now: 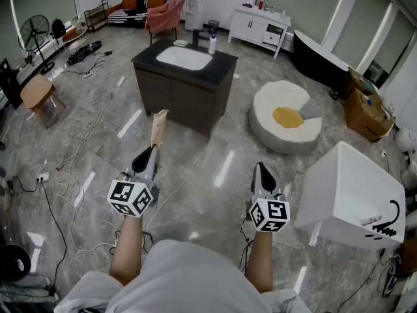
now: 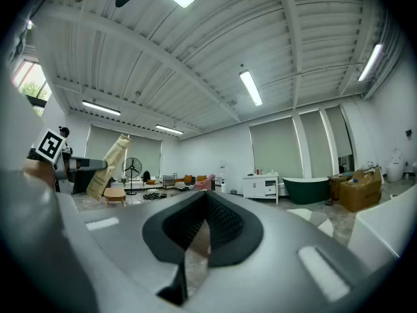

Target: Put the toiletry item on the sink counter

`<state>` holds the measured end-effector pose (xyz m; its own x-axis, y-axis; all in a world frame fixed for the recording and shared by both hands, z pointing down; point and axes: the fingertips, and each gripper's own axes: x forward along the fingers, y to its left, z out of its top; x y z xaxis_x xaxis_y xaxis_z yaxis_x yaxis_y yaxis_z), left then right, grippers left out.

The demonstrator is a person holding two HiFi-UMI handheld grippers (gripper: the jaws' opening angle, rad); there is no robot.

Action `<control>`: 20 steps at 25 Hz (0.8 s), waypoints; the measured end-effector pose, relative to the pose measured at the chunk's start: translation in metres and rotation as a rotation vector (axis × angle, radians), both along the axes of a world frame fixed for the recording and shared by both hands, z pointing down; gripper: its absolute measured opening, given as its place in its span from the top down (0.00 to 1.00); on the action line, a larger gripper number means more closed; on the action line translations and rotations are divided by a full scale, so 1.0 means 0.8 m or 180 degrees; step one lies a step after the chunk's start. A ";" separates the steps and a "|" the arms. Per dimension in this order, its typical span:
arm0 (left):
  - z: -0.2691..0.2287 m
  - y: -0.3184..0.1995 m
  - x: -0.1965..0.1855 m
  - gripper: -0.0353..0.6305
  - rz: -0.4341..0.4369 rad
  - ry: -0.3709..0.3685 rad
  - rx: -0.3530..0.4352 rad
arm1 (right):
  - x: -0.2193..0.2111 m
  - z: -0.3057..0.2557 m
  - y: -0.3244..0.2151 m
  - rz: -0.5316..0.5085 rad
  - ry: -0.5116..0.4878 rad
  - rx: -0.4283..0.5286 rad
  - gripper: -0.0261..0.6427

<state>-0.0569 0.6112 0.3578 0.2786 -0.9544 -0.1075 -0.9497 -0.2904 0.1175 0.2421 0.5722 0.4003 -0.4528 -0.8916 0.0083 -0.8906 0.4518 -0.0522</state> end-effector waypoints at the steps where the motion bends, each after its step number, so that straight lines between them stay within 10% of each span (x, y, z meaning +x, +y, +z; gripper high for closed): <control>1: 0.000 0.001 -0.001 0.95 0.0002 0.0001 -0.0002 | -0.001 -0.001 0.002 0.0005 -0.0001 0.0004 0.96; 20: 0.015 -0.011 0.017 0.95 0.0046 -0.0047 -0.0095 | 0.007 0.014 -0.006 -0.0062 -0.0070 -0.0039 0.96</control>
